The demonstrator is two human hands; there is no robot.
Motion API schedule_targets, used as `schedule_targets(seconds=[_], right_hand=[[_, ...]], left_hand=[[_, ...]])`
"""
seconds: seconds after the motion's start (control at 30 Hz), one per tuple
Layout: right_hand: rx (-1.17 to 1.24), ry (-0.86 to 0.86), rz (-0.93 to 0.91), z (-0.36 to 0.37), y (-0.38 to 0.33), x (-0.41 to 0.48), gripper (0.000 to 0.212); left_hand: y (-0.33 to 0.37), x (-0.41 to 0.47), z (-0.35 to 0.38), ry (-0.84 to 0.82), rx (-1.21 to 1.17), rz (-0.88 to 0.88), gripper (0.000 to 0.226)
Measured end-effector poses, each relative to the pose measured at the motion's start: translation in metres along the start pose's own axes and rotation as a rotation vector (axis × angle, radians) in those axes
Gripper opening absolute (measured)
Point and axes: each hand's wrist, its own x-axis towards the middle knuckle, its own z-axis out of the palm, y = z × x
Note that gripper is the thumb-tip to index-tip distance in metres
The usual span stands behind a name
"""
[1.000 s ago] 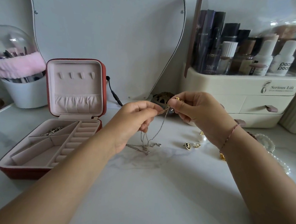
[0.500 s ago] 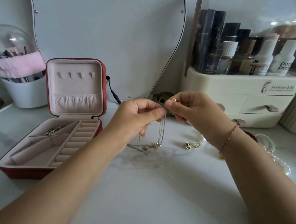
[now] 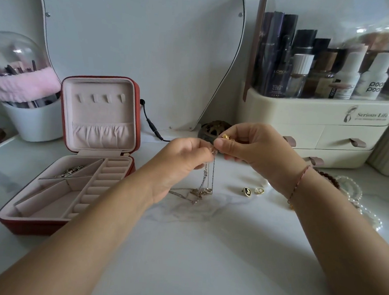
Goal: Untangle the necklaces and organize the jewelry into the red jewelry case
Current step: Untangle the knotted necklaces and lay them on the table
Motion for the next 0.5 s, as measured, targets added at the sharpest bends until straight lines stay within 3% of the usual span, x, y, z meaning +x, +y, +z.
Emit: schedule_targets(seconds=[0.27,0.4,0.5], right_hand=[[-0.039,-0.02,0.044,-0.0024,-0.0031,-0.0016,0.023],[-0.049,-0.087,0.068,-0.0016,-0.0049,-0.0041,0.031],[-0.007,-0.086,0.066,-0.0025,-0.0054,-0.0041,0.029]], left_hand=[[-0.0036,0.0012,-0.0021,-0.012,-0.051,0.02,0.028],[-0.0024,0.0018,-0.0029,0.027,-0.142,0.019,0.01],[-0.0012,0.0037,-0.002,0.017,-0.238,-0.011,0.016]])
